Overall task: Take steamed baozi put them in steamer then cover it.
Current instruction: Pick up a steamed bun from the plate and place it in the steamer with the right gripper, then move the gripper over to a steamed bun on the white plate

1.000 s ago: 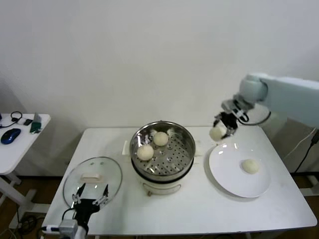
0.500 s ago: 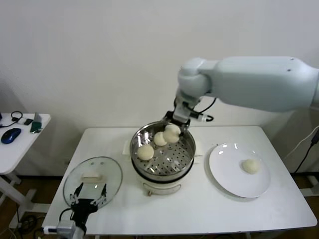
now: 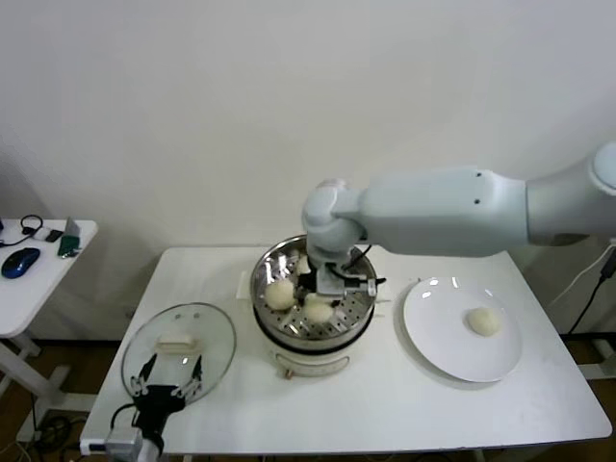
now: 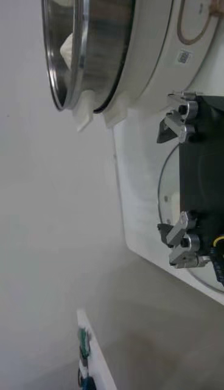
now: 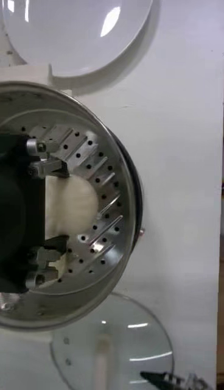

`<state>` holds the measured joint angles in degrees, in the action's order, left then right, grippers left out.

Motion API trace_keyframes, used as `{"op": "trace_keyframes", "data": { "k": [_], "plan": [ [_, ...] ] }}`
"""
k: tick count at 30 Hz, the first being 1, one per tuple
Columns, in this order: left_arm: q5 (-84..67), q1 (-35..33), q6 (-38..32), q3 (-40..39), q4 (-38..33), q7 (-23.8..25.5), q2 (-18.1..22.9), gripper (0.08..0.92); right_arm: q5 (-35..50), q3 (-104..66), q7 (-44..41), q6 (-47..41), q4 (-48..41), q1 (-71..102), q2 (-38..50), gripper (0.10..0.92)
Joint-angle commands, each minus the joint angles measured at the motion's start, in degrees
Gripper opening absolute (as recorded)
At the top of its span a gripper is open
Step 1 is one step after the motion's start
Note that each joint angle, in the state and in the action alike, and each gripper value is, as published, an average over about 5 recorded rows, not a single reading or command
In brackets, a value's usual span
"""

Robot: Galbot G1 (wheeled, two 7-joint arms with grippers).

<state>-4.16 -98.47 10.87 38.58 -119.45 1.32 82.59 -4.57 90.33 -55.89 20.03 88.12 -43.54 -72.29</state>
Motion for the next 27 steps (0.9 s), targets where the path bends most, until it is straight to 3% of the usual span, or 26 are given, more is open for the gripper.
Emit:
{"op": "trace_keyframes", "data": {
  "k": [1, 6, 12, 15, 21, 27],
  "plan": [
    [-0.1, 0.1, 0.0, 0.2, 0.3, 0.0, -0.1, 0.823, -3.7, 0.3, 0.8, 0.6, -0.9, 4.7, -1.8, 0.645],
    [-0.1, 0.2, -0.1, 0.1, 0.4, 0.0, -0.1, 0.823, -3.5, 0.3, 0.2, 0.8, -1.4, 5.0, -2.1, 0.663],
    [-0.1, 0.3, 0.0, -0.1, 0.3, 0.0, -0.1, 0.823, -2.4, -0.6, 0.5, 1.6, -2.5, 3.9, -1.2, 0.794],
    [-0.1, 0.5, 0.0, -0.2, 0.4, 0.1, -0.3, 0.823, -0.6, -1.2, 0.2, 2.0, -2.8, 0.9, 1.1, 0.819],
    [0.0, 1.0, 0.1, -0.6, 0.7, 0.1, -0.6, 0.823, 7.6, 1.4, -2.6, 3.3, -6.0, -8.9, 10.9, 0.823],
    [0.1, 1.3, 0.1, -0.8, 1.0, 0.1, -0.5, 0.823, 20.1, 18.6, -5.3, -1.8, -9.2, -23.1, 23.8, 0.823]
  ]
}}
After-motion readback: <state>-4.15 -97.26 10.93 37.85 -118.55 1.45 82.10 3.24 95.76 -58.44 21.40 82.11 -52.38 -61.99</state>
